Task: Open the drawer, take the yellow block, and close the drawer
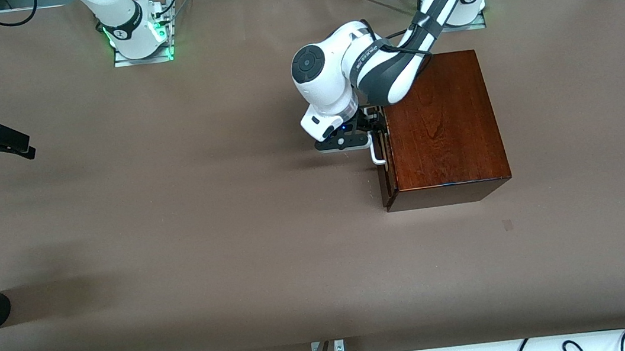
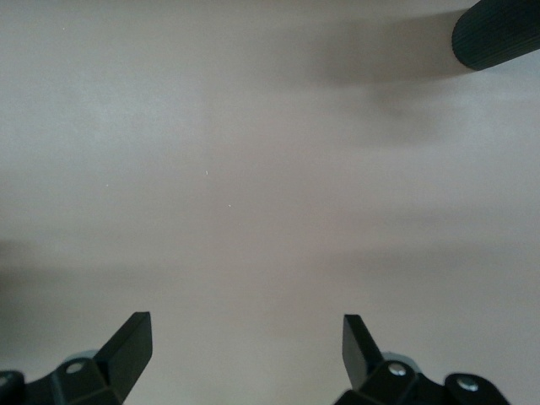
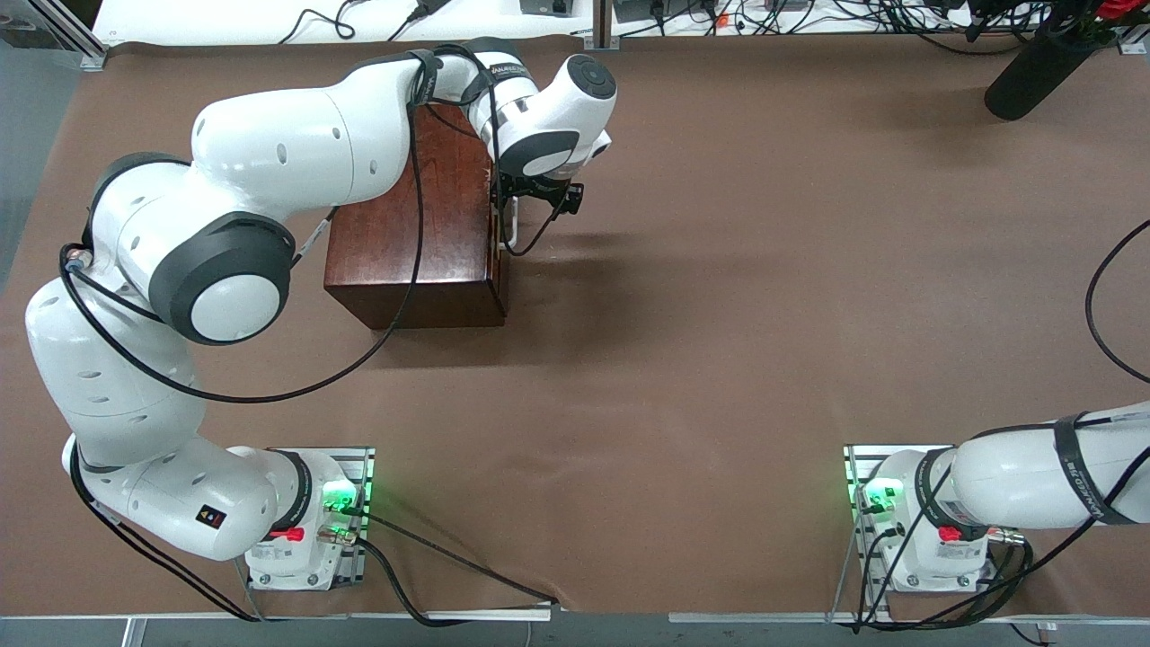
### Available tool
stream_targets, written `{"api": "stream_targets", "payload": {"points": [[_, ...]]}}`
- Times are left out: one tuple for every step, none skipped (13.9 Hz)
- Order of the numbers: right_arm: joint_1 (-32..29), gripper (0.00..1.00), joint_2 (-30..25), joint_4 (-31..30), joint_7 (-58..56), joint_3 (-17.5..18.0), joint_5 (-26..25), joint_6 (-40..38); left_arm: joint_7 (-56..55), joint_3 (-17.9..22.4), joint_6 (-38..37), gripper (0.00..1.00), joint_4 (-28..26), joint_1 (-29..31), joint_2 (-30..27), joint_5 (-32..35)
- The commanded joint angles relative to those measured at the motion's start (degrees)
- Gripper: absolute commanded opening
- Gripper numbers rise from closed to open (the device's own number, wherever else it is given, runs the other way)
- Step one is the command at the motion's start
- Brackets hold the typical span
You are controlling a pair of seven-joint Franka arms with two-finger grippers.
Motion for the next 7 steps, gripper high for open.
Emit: {"api": "stream_targets", "payload": {"points": [[-0.46, 1.00, 0.17, 0.62, -0.60, 0.43, 0.36, -0.62, -1.76, 0.04, 1.08, 1.00, -0.41, -0.54, 0.17, 1.62], [-0.46, 1.00, 0.17, 0.62, -0.60, 0.43, 0.36, -0.62, -1.85, 0.04, 1.61, 1.00, -0.33, -0.54, 0.52, 1.53], [-0.46, 1.00, 0.17, 0.62, -0.60, 0.43, 0.36, -0.62, -2.03, 0.04, 2.22, 1.00, -0.33, -0.54, 0.61, 1.53], [-0.46, 1.00, 0.17, 0.62, -0.60, 0.43, 0.36, -0.62, -2.46, -0.05, 2.31, 1.00, 0.02, -0.62, 0.69, 1.18], [-0.46, 1.00, 0.17, 0.62, -0.60, 0.43, 0.36, -0.62, -2.64, -0.05, 2.32, 1.00, 0.29, -0.89, 0.69, 0.74], [-0.46, 1.00, 0.17, 0.62, -0.60, 0.43, 0.36, -0.62, -2.64, -0.05, 2.40, 1.00, 0.38, -1.58, 0.78, 0.74], [-0.46, 1.00, 0.17, 0.62, -0.60, 0.43, 0.36, -0.62, -2.90, -0.05, 3.27, 1.00, 0.38, -2.03, 0.87, 0.65]]}}
